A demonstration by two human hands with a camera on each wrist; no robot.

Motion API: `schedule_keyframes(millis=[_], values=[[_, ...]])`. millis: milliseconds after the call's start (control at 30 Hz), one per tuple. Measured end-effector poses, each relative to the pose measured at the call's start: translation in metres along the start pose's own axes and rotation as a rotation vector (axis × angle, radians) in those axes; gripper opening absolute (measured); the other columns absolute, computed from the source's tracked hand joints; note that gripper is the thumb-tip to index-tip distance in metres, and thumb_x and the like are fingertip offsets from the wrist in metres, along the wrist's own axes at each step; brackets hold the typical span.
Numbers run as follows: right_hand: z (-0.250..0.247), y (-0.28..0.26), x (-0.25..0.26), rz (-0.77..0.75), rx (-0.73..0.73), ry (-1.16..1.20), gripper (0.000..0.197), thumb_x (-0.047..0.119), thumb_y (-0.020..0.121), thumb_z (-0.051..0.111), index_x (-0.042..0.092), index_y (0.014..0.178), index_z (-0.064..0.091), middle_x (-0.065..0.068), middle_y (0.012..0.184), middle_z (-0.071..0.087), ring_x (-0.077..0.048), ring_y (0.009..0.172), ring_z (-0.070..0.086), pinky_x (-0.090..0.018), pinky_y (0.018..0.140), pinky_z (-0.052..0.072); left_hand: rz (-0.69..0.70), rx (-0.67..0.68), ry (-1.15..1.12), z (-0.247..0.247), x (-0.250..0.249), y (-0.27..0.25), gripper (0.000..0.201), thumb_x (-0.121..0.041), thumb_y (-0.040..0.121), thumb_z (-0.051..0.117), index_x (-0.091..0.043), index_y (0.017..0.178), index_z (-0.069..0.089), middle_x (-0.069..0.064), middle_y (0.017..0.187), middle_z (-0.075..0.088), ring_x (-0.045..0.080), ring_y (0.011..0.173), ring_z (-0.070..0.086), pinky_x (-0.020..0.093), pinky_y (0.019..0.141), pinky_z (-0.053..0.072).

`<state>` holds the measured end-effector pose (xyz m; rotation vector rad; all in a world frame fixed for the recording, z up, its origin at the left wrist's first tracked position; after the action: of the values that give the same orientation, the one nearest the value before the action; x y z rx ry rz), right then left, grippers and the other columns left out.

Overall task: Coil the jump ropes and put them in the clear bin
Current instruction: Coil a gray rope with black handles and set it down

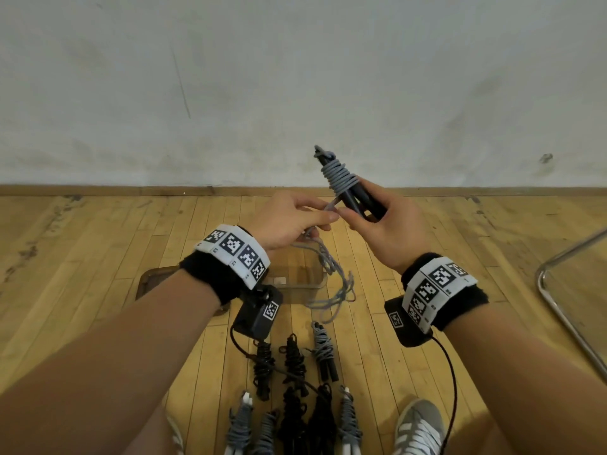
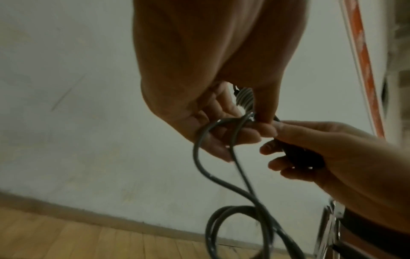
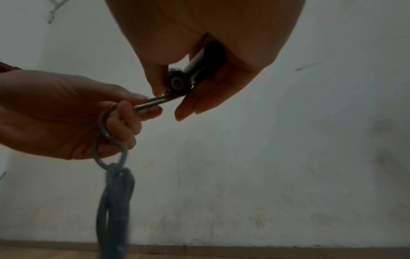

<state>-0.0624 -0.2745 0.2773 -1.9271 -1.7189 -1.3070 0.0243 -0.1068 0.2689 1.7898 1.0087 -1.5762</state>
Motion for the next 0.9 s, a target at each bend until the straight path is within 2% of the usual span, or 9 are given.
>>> schedule_keyframes(millis=[133, 200, 333, 400, 500, 633, 733, 800, 900], values=[[-0.007, 0.002, -0.002, 0.038, -0.062, -0.08, 0.065, 0.062, 0.08, 0.072, 0.036, 0.138, 0.06, 0.016, 0.105, 0.074, -0.002, 0.092, 0.07, -0.037, 0.085, 0.061, 0.116, -0.062, 0.143, -0.002, -0.004, -0.002, 0.009, -0.029, 0.091, 0.076, -0.022, 0.094, 0.08, -0.003, 0.07, 0.074, 0.014, 0.074, 0.072, 0.036, 0.079, 0.057], [-0.011, 0.002, 0.001, 0.064, -0.104, -0.119, 0.057, 0.053, 0.082, 0.076, 0.034, 0.134, 0.062, 0.014, 0.095, 0.073, -0.004, 0.085, 0.069, -0.034, 0.079, 0.06, 0.143, -0.044, 0.094, -0.001, -0.004, -0.003, 0.012, -0.027, 0.095, 0.071, -0.022, 0.101, 0.08, 0.0, 0.073, 0.074, 0.017, 0.072, 0.071, 0.038, 0.079, 0.059], [-0.011, 0.004, -0.001, 0.092, -0.14, 0.026, 0.048, 0.029, 0.087, 0.078, 0.032, 0.127, 0.053, 0.012, 0.099, 0.068, 0.0, 0.086, 0.067, -0.02, 0.073, 0.056, 0.102, -0.035, -0.065, 0.003, -0.003, -0.004, 0.017, -0.019, 0.103, 0.061, -0.021, 0.11, 0.076, -0.005, 0.069, 0.064, 0.011, 0.054, 0.058, 0.038, 0.069, 0.057], [-0.007, 0.004, -0.004, 0.086, -0.128, 0.066, 0.049, 0.022, 0.089, 0.076, 0.034, 0.127, 0.049, 0.009, 0.097, 0.07, -0.002, 0.077, 0.069, -0.016, 0.066, 0.055, 0.062, -0.051, -0.16, 0.007, -0.003, -0.004, 0.02, -0.016, 0.104, 0.058, -0.015, 0.116, 0.074, -0.004, 0.068, 0.056, 0.008, 0.051, 0.05, 0.028, 0.059, 0.051], [0.0, 0.003, -0.006, 0.075, -0.092, 0.034, 0.053, 0.021, 0.092, 0.073, 0.036, 0.136, 0.045, 0.007, 0.097, 0.071, -0.003, 0.072, 0.071, -0.016, 0.062, 0.056, -0.012, -0.071, -0.253, 0.011, -0.003, -0.005, 0.022, -0.015, 0.105, 0.055, -0.01, 0.118, 0.072, -0.005, 0.066, 0.05, 0.007, 0.052, 0.04, 0.019, 0.049, 0.036], [0.006, 0.004, -0.005, 0.024, -0.072, -0.152, 0.061, 0.027, 0.097, 0.067, 0.036, 0.149, 0.037, 0.012, 0.094, 0.066, -0.004, 0.069, 0.065, -0.007, 0.053, 0.043, -0.034, -0.081, -0.292, 0.017, -0.003, -0.006, 0.026, -0.021, 0.103, 0.059, -0.005, 0.118, 0.073, -0.007, 0.064, 0.052, 0.006, 0.051, 0.038, 0.018, 0.048, 0.03], [0.016, 0.002, 0.0, -0.024, -0.016, -0.086, 0.051, 0.032, 0.105, 0.049, 0.034, 0.152, 0.03, 0.013, 0.089, 0.062, -0.007, 0.065, 0.06, -0.027, 0.058, 0.05, -0.032, -0.113, -0.294, 0.017, -0.004, -0.008, 0.03, -0.028, 0.101, 0.063, -0.004, 0.117, 0.073, -0.005, 0.067, 0.053, 0.007, 0.051, 0.04, 0.019, 0.049, 0.031], [0.024, 0.0, -0.002, -0.052, 0.025, 0.023, 0.044, 0.033, 0.109, 0.034, 0.037, 0.152, 0.028, 0.011, 0.1, 0.063, -0.01, 0.077, 0.061, -0.04, 0.07, 0.055, -0.033, -0.14, -0.284, 0.014, -0.003, -0.007, 0.033, -0.035, 0.099, 0.064, -0.007, 0.113, 0.075, -0.004, 0.068, 0.054, 0.008, 0.052, 0.041, 0.02, 0.051, 0.032], [0.028, 0.0, -0.004, -0.066, 0.073, 0.09, 0.043, 0.025, 0.11, 0.031, 0.033, 0.152, 0.031, 0.011, 0.112, 0.059, 0.002, 0.091, 0.056, -0.025, 0.081, 0.049, -0.036, -0.182, -0.244, 0.01, -0.002, -0.007, 0.04, -0.049, 0.094, 0.068, -0.012, 0.103, 0.079, -0.004, 0.068, 0.055, 0.008, 0.053, 0.042, 0.021, 0.052, 0.034]])
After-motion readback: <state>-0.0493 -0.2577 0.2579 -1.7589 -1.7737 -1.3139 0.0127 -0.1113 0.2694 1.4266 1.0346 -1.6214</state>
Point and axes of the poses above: each hand's wrist, its own y-axis towards the middle knuckle, its own z-axis out of the palm, x = y × z, the point moved 3 cm from there along y, towards the middle knuckle
